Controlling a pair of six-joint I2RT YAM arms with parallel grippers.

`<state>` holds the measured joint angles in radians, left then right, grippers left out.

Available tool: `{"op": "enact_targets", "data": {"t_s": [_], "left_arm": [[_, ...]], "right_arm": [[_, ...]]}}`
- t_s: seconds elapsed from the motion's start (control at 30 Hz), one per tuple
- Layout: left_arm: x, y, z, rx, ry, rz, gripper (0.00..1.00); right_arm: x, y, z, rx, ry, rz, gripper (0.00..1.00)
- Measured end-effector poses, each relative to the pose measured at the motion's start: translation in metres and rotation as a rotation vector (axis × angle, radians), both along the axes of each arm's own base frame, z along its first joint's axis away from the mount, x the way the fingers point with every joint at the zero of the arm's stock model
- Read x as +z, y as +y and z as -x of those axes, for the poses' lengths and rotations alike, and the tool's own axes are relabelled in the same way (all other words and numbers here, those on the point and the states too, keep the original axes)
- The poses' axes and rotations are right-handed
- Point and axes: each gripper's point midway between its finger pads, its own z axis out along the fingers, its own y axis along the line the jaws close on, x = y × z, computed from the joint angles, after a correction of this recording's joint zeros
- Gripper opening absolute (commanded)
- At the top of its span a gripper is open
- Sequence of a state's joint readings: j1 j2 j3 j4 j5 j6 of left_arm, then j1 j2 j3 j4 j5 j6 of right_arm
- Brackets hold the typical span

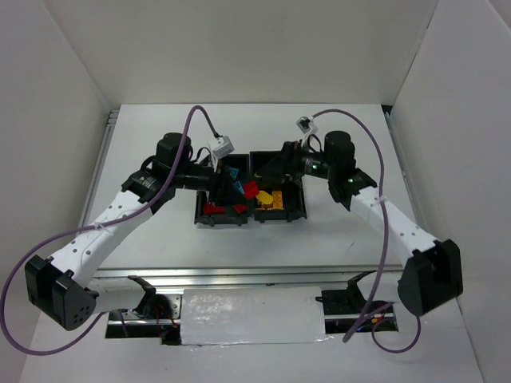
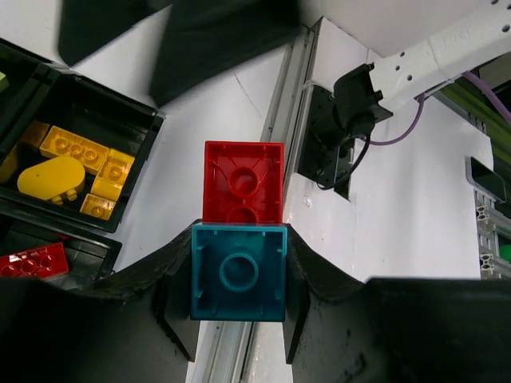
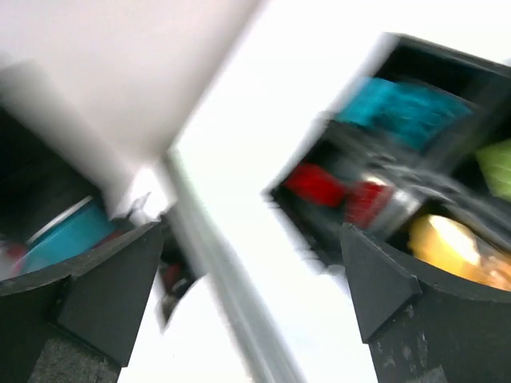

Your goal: Sort the legos into containers by color

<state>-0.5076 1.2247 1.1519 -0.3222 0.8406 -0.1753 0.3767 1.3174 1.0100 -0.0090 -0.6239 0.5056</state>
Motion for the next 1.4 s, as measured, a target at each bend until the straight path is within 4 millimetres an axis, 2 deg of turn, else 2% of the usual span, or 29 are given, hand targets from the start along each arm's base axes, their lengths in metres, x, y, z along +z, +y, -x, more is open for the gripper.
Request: {"op": "enact_targets", "data": {"t_s": [0.1, 0.2, 0.43, 0.63, 0.67, 0.73, 0.77, 0.83, 0.87, 0.9, 0.93, 1.0, 1.03, 1.07, 1.3, 1.4], "left_arm": [[0.003, 0.001, 0.0, -0.005, 0.011, 0.015, 0.0], [0.007, -0.001, 0.003, -0.027, 0.007, 0.033, 0.0], [0.013, -0.003, 0.009, -0.064, 0.018, 0.06, 0.0], [0.018, -0.005, 0.014, -0.098, 0.015, 0.083, 0.0], [0.018, -0.005, 0.015, -0.102, 0.015, 0.085, 0.0], [0.019, -0.005, 0.015, -0.102, 0.019, 0.089, 0.0], [0.02, -0.005, 0.015, -0.101, 0.023, 0.09, 0.0], [0.022, -0.005, 0.018, -0.11, 0.034, 0.096, 0.0], [0.023, -0.005, 0.019, -0.107, 0.039, 0.099, 0.02], [0.024, -0.005, 0.02, -0.108, 0.044, 0.101, 0.08], [0.024, -0.005, 0.02, -0.109, 0.042, 0.102, 0.29], [0.024, -0.005, 0.019, -0.105, 0.04, 0.102, 0.51], [0.024, -0.005, 0.019, -0.103, 0.04, 0.1, 0.83], [0.024, -0.005, 0.017, -0.098, 0.028, 0.099, 0.99], [0.018, -0.001, 0.001, 0.013, 0.014, 0.059, 0.99], [0.024, 0.003, -0.003, 0.056, -0.017, 0.057, 1.0]], "right_arm": [[0.038, 0.01, 0.044, 0.179, -0.132, -0.131, 1.0], [0.058, 0.016, 0.074, 0.309, -0.207, -0.208, 1.0], [0.076, 0.027, 0.104, 0.473, -0.264, -0.277, 0.97], [0.071, 0.041, 0.123, 0.565, -0.254, -0.284, 0.79], [0.07, 0.043, 0.123, 0.573, -0.25, -0.284, 0.7], [0.069, 0.044, 0.123, 0.581, -0.249, -0.285, 0.59], [0.068, 0.044, 0.123, 0.583, -0.246, -0.285, 0.29], [0.067, 0.046, 0.121, 0.59, -0.259, -0.287, 0.0], [0.068, 0.046, 0.122, 0.598, -0.262, -0.292, 0.0], [0.069, 0.046, 0.122, 0.6, -0.271, -0.293, 0.0], [0.069, 0.046, 0.122, 0.6, -0.274, -0.294, 0.0], [0.069, 0.046, 0.123, 0.603, -0.275, -0.294, 0.0], [0.069, 0.046, 0.122, 0.602, -0.275, -0.292, 0.0], [0.069, 0.046, 0.123, 0.603, -0.274, -0.292, 0.0], [0.061, 0.047, 0.119, 0.588, -0.258, -0.257, 0.0], [0.057, 0.048, 0.116, 0.575, -0.251, -0.236, 0.0]]}}
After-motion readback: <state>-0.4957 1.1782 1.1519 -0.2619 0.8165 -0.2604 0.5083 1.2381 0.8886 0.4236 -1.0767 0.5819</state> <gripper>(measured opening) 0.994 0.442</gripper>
